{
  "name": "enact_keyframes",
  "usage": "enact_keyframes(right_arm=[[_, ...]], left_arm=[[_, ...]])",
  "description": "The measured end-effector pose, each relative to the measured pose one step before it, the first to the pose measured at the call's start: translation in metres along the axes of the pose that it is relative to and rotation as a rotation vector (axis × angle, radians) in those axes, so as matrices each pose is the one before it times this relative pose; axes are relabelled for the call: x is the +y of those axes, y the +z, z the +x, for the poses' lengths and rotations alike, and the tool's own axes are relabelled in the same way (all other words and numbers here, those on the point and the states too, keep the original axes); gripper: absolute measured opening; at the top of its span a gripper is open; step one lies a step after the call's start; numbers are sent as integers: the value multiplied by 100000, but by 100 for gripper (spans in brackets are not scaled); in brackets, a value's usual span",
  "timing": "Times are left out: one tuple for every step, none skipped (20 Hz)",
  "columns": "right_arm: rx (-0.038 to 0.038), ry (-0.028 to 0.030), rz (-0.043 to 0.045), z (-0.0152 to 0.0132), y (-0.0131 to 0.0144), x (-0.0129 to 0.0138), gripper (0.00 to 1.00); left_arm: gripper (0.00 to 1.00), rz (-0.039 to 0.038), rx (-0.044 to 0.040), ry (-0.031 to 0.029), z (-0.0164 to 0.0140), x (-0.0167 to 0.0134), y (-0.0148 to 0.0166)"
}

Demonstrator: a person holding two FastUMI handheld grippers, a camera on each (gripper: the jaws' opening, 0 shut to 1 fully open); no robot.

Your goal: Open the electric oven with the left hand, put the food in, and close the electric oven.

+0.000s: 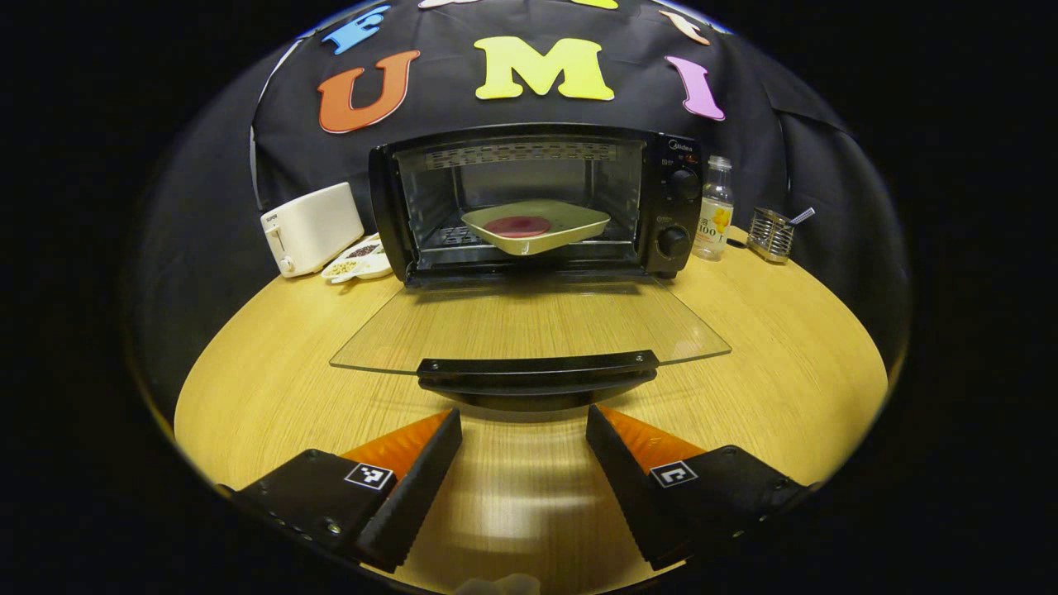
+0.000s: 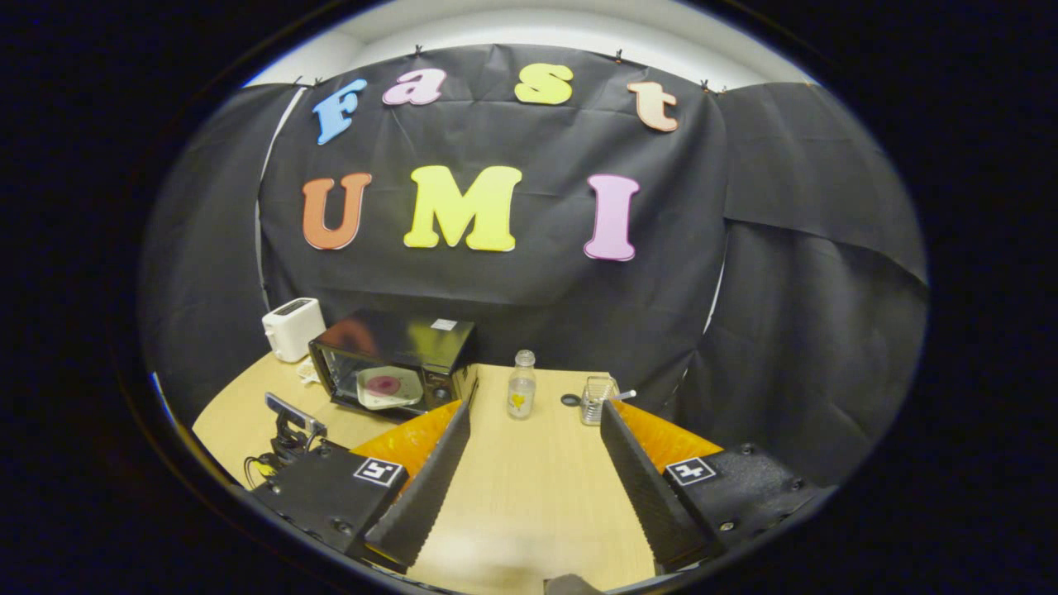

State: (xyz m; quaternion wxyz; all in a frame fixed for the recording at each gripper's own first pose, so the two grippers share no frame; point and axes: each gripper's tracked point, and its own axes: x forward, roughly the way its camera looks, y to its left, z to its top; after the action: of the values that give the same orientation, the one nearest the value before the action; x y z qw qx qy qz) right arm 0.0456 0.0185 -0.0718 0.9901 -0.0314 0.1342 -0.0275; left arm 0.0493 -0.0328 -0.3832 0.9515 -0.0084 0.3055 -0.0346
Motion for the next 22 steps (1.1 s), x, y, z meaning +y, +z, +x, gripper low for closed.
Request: enact_keyframes(right_arm=[[257, -445, 168, 11, -112, -91, 100], [258, -416, 124, 35, -59, -100, 100], [237, -307, 100, 135, -29, -58, 100], [247, -206, 302, 72, -85, -106, 100], [279, 92, 319, -29, -25, -22, 100], [338, -300, 381, 74, -81, -163, 100], [-39, 38, 467, 161, -25, -76, 100], [100, -192, 501, 57, 8, -75, 100], [-56, 266, 462, 5, -65, -8, 100], [23, 202, 537, 91, -22, 21, 100], [82, 236, 470, 45, -101, 10, 100], [242, 192, 447, 78, -67, -40, 100], [-60, 104, 372, 101, -138, -67, 100], [-249, 72, 683, 54, 107, -70, 100], [-198, 91, 672, 18, -75, -107, 100], [99, 20, 982, 52, -123, -128, 100], [344, 327, 937, 158, -168, -5, 100], [600, -99, 912, 78, -188, -23, 100], [88, -21, 910, 75, -121, -66, 100], [-222, -209, 860, 181, -22, -159, 100], [-334, -168, 701, 71, 25, -114, 100], [-379, -194, 546, -15, -18, -65, 100]], left_arm=[[97, 440, 505, 189, 90, -20, -96], [98, 407, -400, -57, 151, 35, 153], [97, 53, 178, -77, 140, -75, -36], [97, 75, 297, -31, 6, 9, -82], [97, 196, 179, -53, 33, -9, 54], [97, 215, 270, -71, -66, 26, 68], [97, 55, -242, -202, 9, -46, 245], [97, 184, -394, -60, -39, -12, 272], [97, 47, -589, -106, -106, -4, 318], [96, 105, -370, 64, -13, 53, 308], [97, 125, -22, 16, -75, 32, 367], [97, 80, -380, 16, -77, 89, 416], [97, 44, -533, -20, -147, 29, 545], [97, 218, -655, -24, -179, 67, 539], [97, 651, -852, 25, -141, 115, 627], [96, 530, -854, -78, -176, 91, 645], [96, 613, -970, -71, -65, 152, 739], [96, 423, -935, 315, -101, 290, 712], [96, -363, -668, -39, 16, 192, 725], [97, -339, -695, -291, 45, 90, 771], [97, -55, -681, -88, 7, 158, 837], [97, 118, -891, -73, 0, 200, 860]])
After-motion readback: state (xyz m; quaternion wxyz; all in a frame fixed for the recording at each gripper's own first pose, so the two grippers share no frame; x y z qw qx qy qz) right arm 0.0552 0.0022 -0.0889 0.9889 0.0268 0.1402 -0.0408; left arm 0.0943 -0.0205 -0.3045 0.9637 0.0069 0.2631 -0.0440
